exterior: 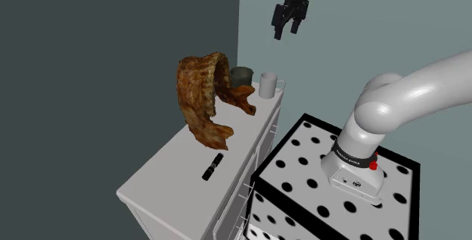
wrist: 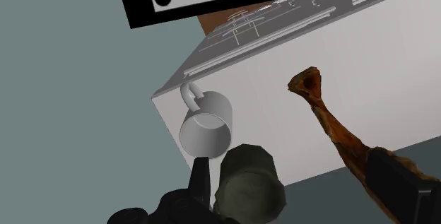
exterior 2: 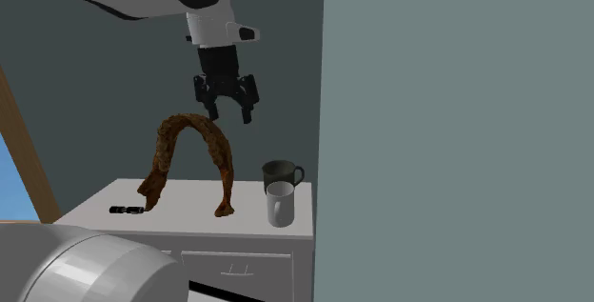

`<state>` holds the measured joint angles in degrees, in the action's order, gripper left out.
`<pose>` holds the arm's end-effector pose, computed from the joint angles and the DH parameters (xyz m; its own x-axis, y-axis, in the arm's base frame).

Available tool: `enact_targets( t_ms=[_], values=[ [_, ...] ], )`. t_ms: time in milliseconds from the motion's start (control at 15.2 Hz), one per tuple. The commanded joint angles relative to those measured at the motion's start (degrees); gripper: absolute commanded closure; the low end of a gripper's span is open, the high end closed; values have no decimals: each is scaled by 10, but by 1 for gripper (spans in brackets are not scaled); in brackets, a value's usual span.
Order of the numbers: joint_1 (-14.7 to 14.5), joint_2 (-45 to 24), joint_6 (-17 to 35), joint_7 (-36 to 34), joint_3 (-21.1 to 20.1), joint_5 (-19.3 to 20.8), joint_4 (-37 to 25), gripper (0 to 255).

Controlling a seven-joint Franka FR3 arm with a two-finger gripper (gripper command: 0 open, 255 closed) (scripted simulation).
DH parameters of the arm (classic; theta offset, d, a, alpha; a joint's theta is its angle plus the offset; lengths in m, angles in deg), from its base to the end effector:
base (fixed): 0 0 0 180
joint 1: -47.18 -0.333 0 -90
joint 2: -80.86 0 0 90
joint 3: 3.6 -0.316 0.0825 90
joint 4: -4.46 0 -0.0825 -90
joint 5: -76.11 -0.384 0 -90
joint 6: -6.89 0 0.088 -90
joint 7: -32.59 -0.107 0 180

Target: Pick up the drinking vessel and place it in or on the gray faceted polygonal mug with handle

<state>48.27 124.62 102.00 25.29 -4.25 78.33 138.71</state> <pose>0.3220 -0.0052 0.5980 0.9873 -0.1336 0.0857 -0.1371 -0.9899 0.0360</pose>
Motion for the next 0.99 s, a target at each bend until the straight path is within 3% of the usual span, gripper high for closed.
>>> enact_targets(
  t_ms=[0, 462, 924],
  values=[
    [0, 0, 0, 0, 0, 0, 0, 0],
    [13, -57, 145, -1, 16, 10, 85, 0],
    [26, -160, 298, -2, 32, 20, 132, 0]
  ],
)
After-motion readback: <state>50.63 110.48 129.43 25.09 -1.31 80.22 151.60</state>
